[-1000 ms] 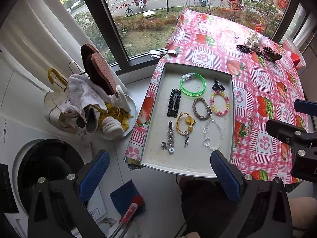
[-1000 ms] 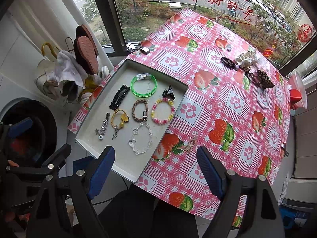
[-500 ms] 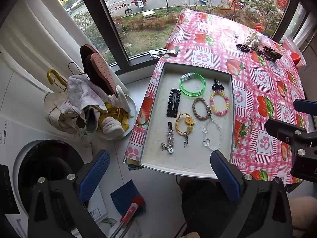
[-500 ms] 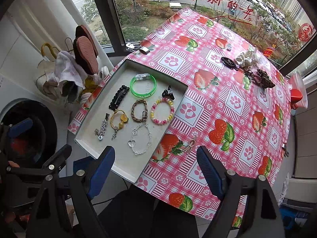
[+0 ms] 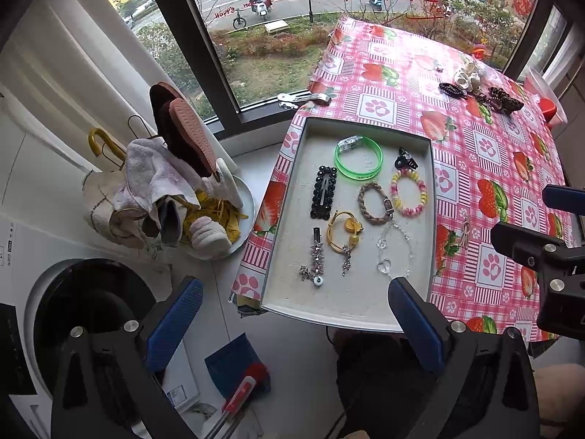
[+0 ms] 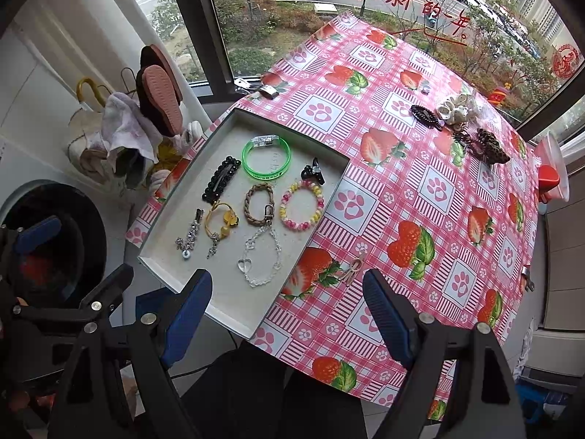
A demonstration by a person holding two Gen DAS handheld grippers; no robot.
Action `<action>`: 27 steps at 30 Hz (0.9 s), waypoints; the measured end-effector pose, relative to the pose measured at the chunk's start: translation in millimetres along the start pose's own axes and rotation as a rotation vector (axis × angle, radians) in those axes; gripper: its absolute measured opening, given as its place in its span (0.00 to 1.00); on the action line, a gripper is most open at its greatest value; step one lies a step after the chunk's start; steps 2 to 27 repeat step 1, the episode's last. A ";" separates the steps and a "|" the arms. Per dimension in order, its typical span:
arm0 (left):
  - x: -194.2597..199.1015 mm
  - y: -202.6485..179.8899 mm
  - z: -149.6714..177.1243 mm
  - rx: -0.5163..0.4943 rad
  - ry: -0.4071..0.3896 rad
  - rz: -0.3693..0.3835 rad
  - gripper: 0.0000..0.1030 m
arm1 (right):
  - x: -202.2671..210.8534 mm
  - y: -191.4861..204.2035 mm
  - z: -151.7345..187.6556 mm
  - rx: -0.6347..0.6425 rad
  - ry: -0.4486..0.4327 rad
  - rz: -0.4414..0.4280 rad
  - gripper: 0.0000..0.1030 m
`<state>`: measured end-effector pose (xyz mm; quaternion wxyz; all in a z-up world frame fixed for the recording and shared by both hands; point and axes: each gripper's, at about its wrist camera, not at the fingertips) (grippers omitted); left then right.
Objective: Organize jewelry
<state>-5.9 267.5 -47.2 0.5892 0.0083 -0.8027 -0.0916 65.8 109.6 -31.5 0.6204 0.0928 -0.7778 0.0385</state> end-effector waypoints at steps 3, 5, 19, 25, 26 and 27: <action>-0.1 0.3 0.1 -0.001 -0.001 -0.002 1.00 | -1.4 0.2 2.5 -0.001 0.001 -0.001 0.84; -0.1 0.3 0.1 -0.001 -0.001 -0.002 1.00 | -1.4 0.2 2.5 -0.001 0.001 -0.001 0.84; -0.1 0.3 0.1 -0.001 -0.001 -0.002 1.00 | -1.4 0.2 2.5 -0.001 0.001 -0.001 0.84; -0.1 0.3 0.1 -0.001 -0.001 -0.002 1.00 | -1.4 0.2 2.5 -0.001 0.001 -0.001 0.84; -0.1 0.3 0.1 -0.001 -0.001 -0.002 1.00 | -1.4 0.2 2.5 -0.001 0.001 -0.001 0.84; -0.1 0.3 0.1 -0.001 -0.001 -0.002 1.00 | -1.4 0.2 2.5 -0.001 0.001 -0.001 0.84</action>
Point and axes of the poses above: each gripper's, at about its wrist camera, not at the fingertips, and x roughly against the way its jaws point, y to its left, z to its underside, and after that the axes turned 14 degrees about -x, right-handed
